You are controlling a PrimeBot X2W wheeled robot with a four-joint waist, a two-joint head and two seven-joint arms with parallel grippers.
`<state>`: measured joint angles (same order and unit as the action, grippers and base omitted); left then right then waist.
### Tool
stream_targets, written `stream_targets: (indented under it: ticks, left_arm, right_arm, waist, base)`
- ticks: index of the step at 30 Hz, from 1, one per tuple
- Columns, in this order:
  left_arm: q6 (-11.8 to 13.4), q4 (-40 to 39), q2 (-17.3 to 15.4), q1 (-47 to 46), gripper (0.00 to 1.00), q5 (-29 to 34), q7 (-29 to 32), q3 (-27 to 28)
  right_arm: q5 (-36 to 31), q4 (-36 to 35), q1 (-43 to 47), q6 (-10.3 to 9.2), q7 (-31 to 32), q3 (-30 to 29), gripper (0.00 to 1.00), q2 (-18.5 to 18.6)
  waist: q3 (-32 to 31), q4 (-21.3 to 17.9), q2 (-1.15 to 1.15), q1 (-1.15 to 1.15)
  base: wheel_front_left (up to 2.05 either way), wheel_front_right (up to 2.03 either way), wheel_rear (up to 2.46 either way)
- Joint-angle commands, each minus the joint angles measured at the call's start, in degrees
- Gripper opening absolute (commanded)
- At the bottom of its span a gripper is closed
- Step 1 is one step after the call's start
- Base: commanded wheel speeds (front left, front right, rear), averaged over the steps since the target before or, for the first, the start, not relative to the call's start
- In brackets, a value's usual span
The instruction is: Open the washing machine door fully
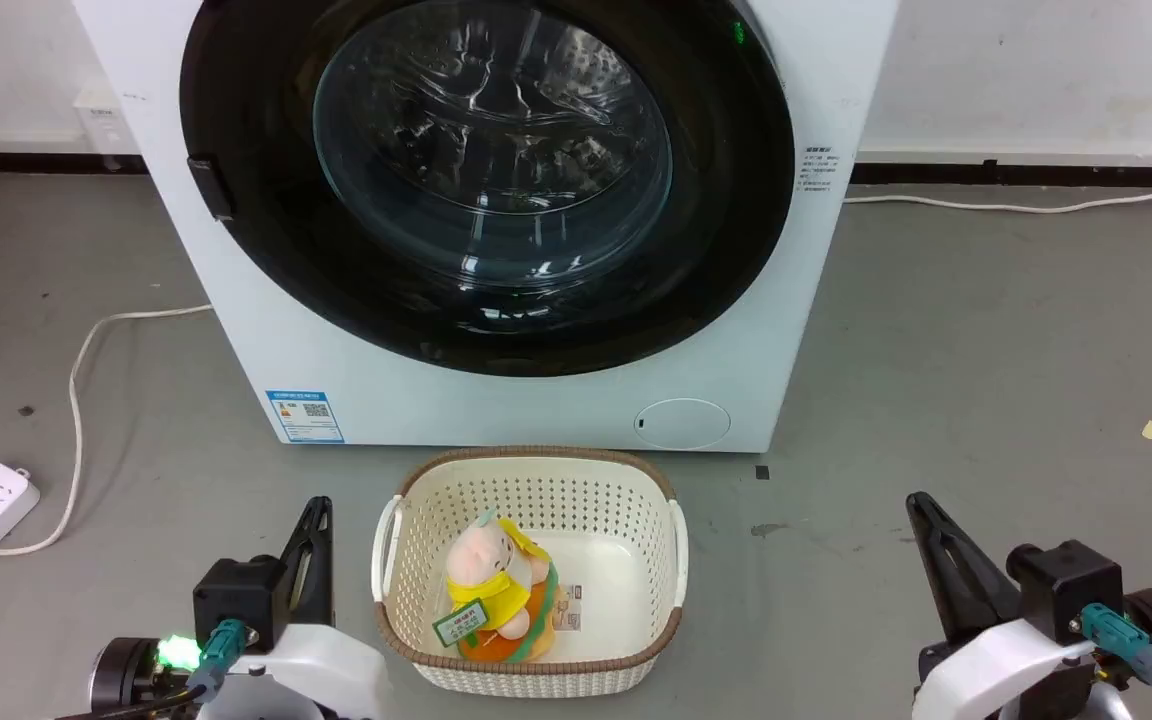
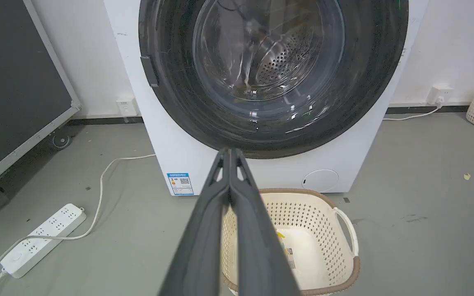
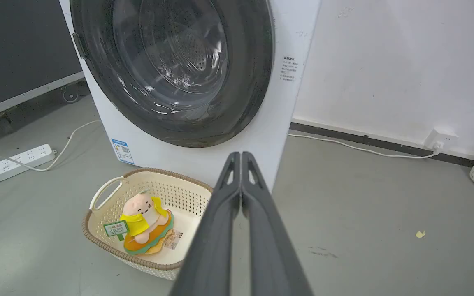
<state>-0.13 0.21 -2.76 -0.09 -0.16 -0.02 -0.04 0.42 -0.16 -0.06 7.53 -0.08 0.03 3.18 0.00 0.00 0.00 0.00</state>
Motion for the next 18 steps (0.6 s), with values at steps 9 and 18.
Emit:
stream_targets:
  ticks: [9, 18]
  left_arm:
    - [0.1, -0.2, -0.1, 0.1, 0.00, 0.2, 0.0, 0.0]
    - [0.1, -0.2, -0.1, 0.1, 0.00, 0.2, 0.0, 0.0]
  right_arm:
    - [-0.4, 0.2, 0.1, -0.04, 0.1, 0.0, 0.00, -0.3]
    - [-0.4, 0.2, 0.1, -0.04, 0.1, 0.0, 0.00, -0.3]
  waist:
    - [0.0, 0.0, 0.00, 0.00]
    - [0.0, 0.0, 0.00, 0.00]
  base:
    - [0.00, 0.00, 0.00]
    - [0.00, 0.00, 0.00]
